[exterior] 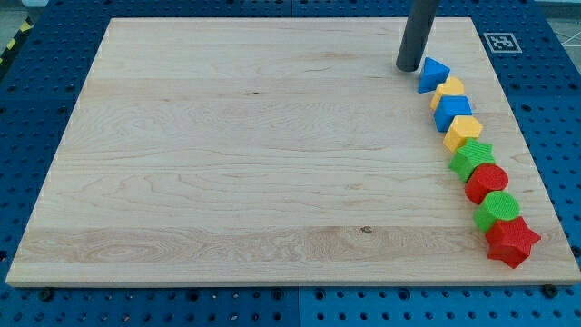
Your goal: Slide the blue triangle closer to the yellow heart
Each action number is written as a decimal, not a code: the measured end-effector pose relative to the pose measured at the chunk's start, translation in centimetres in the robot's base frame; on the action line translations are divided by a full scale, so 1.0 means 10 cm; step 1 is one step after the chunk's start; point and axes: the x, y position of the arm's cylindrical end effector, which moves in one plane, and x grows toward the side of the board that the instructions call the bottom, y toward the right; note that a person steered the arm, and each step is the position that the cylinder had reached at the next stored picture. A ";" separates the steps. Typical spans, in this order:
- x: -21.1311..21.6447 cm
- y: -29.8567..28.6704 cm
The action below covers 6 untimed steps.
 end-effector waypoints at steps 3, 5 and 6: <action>0.04 0.11; 0.16 0.18; 0.19 0.18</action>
